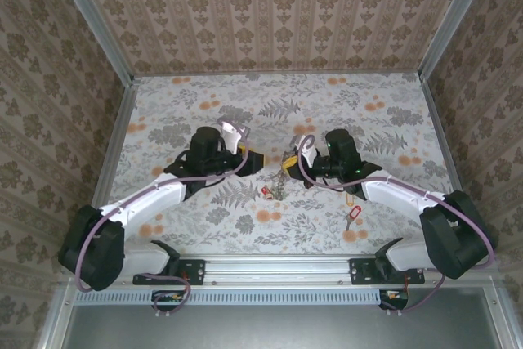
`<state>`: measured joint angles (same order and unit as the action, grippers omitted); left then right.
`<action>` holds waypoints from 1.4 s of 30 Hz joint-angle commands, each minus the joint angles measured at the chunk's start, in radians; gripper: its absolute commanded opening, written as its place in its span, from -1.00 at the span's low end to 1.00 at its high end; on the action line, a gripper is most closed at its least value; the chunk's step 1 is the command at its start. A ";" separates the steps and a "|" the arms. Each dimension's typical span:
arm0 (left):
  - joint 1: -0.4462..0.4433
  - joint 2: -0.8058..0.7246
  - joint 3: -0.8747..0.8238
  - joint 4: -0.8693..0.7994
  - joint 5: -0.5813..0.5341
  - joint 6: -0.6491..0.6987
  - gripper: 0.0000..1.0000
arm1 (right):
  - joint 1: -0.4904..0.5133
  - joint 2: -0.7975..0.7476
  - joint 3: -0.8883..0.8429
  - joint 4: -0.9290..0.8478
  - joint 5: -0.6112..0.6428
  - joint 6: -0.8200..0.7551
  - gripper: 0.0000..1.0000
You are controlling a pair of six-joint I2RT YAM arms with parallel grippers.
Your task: Put the keys on the keyring
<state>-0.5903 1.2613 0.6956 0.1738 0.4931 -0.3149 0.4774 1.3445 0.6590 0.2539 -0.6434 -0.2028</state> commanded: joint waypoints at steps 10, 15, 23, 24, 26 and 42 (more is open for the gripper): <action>0.058 -0.040 0.003 0.073 0.471 0.540 -0.15 | -0.008 -0.037 0.052 0.006 -0.165 -0.260 -1.00; 0.045 -0.001 0.035 0.023 0.481 0.623 -0.19 | -0.023 0.000 0.086 -0.027 -0.191 -0.304 -1.00; -0.005 0.063 0.034 0.083 0.388 0.731 -0.28 | -0.039 0.064 0.156 -0.113 -0.248 -0.366 -1.00; -0.005 0.072 0.036 0.096 0.377 0.734 -0.29 | -0.040 0.073 0.160 -0.115 -0.256 -0.369 -1.00; -0.008 0.088 0.045 0.102 0.366 0.742 -0.30 | -0.041 0.080 0.161 -0.109 -0.263 -0.375 -1.00; -0.023 0.169 0.111 0.055 0.389 0.797 -0.62 | -0.042 0.101 0.197 -0.196 -0.269 -0.401 -1.00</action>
<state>-0.6083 1.4174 0.7719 0.2577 0.8673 0.4385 0.4419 1.4395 0.8238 0.0624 -0.8543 -0.5747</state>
